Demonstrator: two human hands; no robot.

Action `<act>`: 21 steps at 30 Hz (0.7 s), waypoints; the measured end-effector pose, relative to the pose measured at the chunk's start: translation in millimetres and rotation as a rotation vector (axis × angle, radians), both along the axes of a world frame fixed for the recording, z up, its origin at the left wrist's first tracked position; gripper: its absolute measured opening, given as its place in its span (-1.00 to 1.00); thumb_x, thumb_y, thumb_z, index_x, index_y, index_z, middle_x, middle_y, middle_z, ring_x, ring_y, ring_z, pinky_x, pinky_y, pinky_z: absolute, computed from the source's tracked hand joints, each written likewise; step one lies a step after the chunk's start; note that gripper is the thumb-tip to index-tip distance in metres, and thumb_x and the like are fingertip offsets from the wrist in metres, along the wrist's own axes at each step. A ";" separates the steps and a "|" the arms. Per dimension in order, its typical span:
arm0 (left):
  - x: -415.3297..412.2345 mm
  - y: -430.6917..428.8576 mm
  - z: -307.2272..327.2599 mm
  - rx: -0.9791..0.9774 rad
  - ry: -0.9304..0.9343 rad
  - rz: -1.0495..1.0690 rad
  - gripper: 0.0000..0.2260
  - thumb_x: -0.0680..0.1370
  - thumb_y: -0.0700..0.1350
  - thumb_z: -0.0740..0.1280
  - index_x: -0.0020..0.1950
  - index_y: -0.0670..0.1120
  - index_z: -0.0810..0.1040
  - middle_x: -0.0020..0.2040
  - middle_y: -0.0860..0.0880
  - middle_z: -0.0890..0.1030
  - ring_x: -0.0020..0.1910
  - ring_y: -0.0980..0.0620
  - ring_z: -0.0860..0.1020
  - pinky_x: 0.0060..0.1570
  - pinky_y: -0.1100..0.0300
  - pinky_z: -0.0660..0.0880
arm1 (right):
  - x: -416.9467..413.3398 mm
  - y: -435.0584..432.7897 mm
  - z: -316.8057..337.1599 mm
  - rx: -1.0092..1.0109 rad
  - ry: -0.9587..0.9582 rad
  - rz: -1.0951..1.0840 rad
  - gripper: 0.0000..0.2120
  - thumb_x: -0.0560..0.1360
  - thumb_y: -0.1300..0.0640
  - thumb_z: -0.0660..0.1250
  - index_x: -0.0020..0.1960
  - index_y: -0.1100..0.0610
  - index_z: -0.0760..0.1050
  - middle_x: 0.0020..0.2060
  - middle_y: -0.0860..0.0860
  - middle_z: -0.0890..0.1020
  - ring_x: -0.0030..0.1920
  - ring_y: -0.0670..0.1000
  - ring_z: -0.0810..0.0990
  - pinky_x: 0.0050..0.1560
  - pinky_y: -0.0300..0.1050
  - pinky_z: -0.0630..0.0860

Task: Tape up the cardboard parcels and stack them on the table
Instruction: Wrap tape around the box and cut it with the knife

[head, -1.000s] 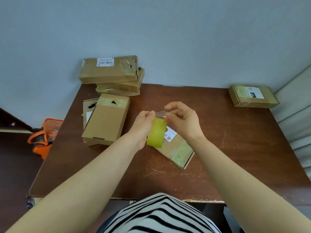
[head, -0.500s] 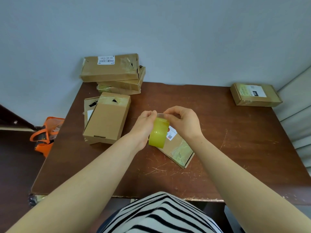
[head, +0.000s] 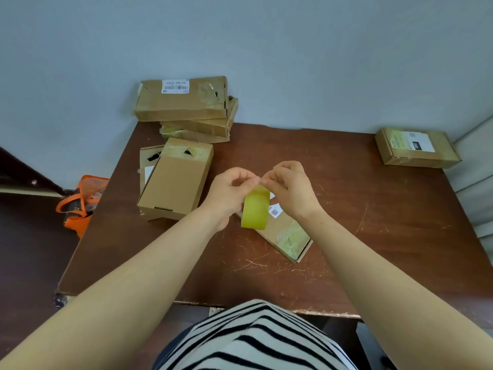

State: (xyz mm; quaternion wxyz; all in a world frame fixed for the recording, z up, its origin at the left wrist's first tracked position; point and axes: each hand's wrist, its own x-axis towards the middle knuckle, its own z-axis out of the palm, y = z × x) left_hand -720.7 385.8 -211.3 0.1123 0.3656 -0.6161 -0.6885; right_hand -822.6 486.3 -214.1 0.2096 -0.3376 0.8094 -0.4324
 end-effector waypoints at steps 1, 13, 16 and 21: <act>0.1 -1.2 -2.8 0.002 -0.016 0.020 -0.94 0.54 -0.15 0.38 -0.13 -0.08 0.58 -0.18 -0.04 0.58 -0.19 -0.01 0.54 -0.20 0.10 0.49 | 0.6 -0.6 -0.6 -0.021 -0.032 0.002 -0.88 0.53 0.19 0.35 -0.19 0.15 0.54 0.03 0.01 0.39 -0.10 -0.04 0.55 -0.16 -0.07 0.64; 32.5 -5.3 -23.9 -0.267 -0.209 -0.028 -0.82 0.44 -0.19 0.45 0.01 -0.02 0.60 -0.02 -0.01 0.55 -0.09 0.07 0.51 -0.03 0.15 0.47 | 18.2 -2.3 -31.3 0.090 -0.864 -0.091 -0.62 0.45 0.31 0.40 0.23 0.19 0.40 -0.08 0.18 0.64 -0.11 0.10 0.67 -0.16 -0.08 0.63; 43.8 -0.5 -34.2 -0.648 -0.302 -0.218 -0.55 0.43 -0.30 0.40 0.26 0.04 0.50 0.09 0.01 0.41 0.02 0.03 0.48 0.09 0.18 0.41 | 31.7 -5.1 -46.9 0.193 -0.833 -0.013 -0.68 0.47 0.43 0.27 0.18 0.20 0.43 -0.16 0.13 0.64 -0.16 0.05 0.66 -0.14 -0.12 0.62; 62.9 6.5 -71.9 -0.832 -0.497 -0.525 -0.32 0.50 -0.38 0.25 0.53 0.07 0.14 0.27 -0.07 0.28 0.18 -0.06 0.47 0.18 0.08 0.46 | 30.4 5.5 -68.1 0.262 -0.640 -0.134 -0.79 0.50 0.40 0.21 0.06 0.18 0.47 -0.10 0.13 0.57 -0.18 0.01 0.59 -0.08 -0.08 0.59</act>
